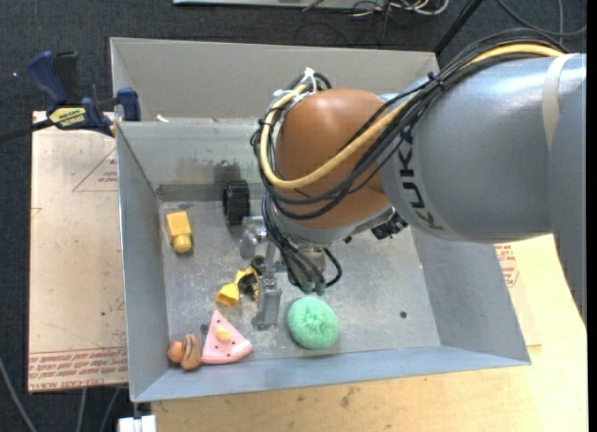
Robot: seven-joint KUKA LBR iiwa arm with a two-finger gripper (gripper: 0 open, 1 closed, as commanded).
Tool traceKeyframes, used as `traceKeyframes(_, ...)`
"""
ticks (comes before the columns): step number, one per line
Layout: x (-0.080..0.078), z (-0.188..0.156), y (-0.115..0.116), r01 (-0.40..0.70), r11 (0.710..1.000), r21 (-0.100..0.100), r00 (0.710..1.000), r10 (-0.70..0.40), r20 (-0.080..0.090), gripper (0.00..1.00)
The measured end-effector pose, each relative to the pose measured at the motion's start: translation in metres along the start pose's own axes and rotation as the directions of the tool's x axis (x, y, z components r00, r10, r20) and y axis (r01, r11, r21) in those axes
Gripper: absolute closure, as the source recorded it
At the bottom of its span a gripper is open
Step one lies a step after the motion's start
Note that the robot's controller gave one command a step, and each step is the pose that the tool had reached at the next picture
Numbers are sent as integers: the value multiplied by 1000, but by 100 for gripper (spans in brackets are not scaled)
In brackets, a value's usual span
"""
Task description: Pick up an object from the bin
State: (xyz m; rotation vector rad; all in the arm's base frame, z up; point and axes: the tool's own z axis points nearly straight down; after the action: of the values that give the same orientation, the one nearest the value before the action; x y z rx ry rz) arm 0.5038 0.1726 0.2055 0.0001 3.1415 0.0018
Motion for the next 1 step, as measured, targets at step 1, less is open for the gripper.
traceKeyframes(1, 12, 68, 31, 112, 994, -1, 994, -112, 3, 0)
